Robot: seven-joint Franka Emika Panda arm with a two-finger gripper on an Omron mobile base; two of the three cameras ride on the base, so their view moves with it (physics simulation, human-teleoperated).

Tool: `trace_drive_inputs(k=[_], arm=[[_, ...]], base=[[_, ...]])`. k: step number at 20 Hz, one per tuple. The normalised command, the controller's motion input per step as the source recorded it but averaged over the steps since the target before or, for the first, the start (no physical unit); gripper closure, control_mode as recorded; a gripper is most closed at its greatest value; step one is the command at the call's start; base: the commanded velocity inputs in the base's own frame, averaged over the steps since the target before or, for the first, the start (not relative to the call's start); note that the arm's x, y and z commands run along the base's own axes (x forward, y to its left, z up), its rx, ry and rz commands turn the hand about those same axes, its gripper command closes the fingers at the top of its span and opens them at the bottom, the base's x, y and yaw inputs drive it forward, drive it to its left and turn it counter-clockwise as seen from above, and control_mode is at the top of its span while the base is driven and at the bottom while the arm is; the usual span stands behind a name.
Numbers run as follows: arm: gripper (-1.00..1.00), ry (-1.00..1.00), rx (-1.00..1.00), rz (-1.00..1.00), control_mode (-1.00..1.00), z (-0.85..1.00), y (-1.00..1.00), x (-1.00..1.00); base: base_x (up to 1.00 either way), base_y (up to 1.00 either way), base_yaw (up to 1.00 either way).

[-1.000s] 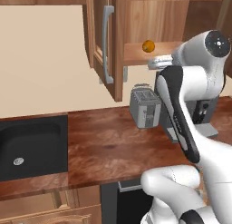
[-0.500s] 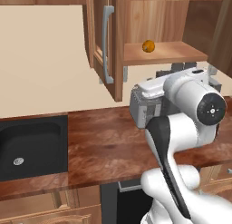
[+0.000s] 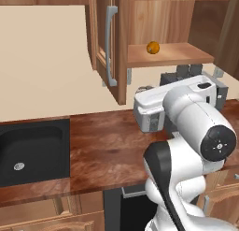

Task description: Pick the orange from the counter and place it in the cabinet. Then close the cabinet.

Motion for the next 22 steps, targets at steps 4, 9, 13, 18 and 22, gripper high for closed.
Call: trace_drive_inputs(k=[4,9,13,18,22], arm=[[-1.00,0.03,0.00,0.00,-1.00,0.11,0.38,-0.56],[-1.00,0.02,-0.05,-0.01,-1.00,0.00,0.35,-0.24],[-1.00,0.09,-0.25,-0.09,-1.00,0.00,0.38,0.01],[-1.00,0.28,-0.35,-0.11,-1.00,0.00,0.40,0.30],[-1.00,0.30,-0.40,-0.10,-1.00,0.00,0.38,0.35]], base=[[0.00,0.00,0.00],[0.00,0.00,0.00],[0.00,0.00,0.00],[0.00,0.00,0.00],[0.00,0.00,0.00]])
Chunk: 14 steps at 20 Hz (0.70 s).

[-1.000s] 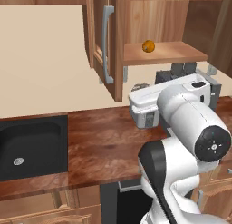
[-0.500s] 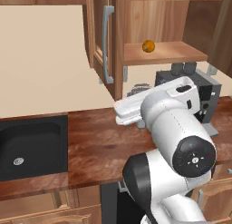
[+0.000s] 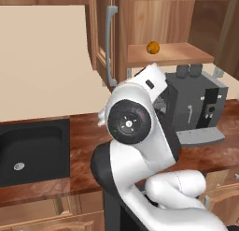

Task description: Pick the orange from the counter and place it in the cabinet. Then close the cabinet.

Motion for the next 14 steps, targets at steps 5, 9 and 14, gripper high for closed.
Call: trace_drive_inputs(k=[5,9,14], arm=[[-1.00,0.22,-0.38,-0.10,-1.00,-0.05,0.31,0.46],[-1.00,0.03,-0.44,-0.10,-1.00,-0.26,0.43,0.40],[-1.00,0.00,-0.44,-0.08,-1.00,-0.35,0.40,0.44]], base=[[0.00,0.00,0.00],[0.00,0.00,0.00],[0.00,0.00,0.00]])
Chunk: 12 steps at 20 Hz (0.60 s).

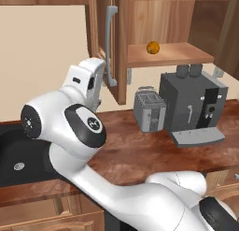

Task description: Pick the orange from the counter and place it in the cabinet. Then close the cabinet.

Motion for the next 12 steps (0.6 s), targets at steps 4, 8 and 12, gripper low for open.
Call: trace_drive_inputs(k=[4,8,12], arm=[[-1.00,0.00,-0.42,-0.08,-1.00,-0.25,0.43,0.45],[-1.00,0.03,-0.26,-0.08,-1.00,-0.11,0.23,0.55],[-1.00,0.10,-0.10,-0.12,-1.00,-0.01,0.01,0.67]], base=[[0.00,0.00,0.00],[0.00,0.00,0.00],[0.00,0.00,0.00]])
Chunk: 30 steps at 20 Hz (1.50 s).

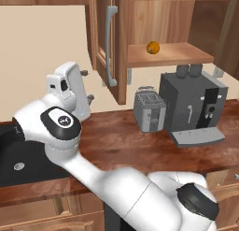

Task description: Pick the orange from the counter and place it in the cabinet. Then close the cabinet.

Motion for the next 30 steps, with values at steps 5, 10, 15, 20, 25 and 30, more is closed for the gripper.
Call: trace_drive_inputs(k=[5,10,15,20,25,30], arm=[[-1.00,0.08,-0.02,-0.14,-1.00,0.00,0.00,0.49],[-1.00,0.05,0.00,-0.15,-1.00,0.00,-0.09,0.13],[-1.00,0.00,0.00,-0.14,-1.00,0.00,-0.43,0.00],[-1.00,0.00,0.00,-0.11,-1.00,0.00,-0.55,0.00],[-1.00,0.00,0.00,-0.08,-1.00,0.00,-0.68,0.00],[-1.00,0.00,0.02,-0.05,-1.00,0.00,-0.79,-0.01]], base=[[0.00,0.00,0.00],[0.00,0.00,0.00],[0.00,0.00,0.00],[0.00,0.00,0.00],[0.00,0.00,0.00],[0.00,0.00,0.00]])
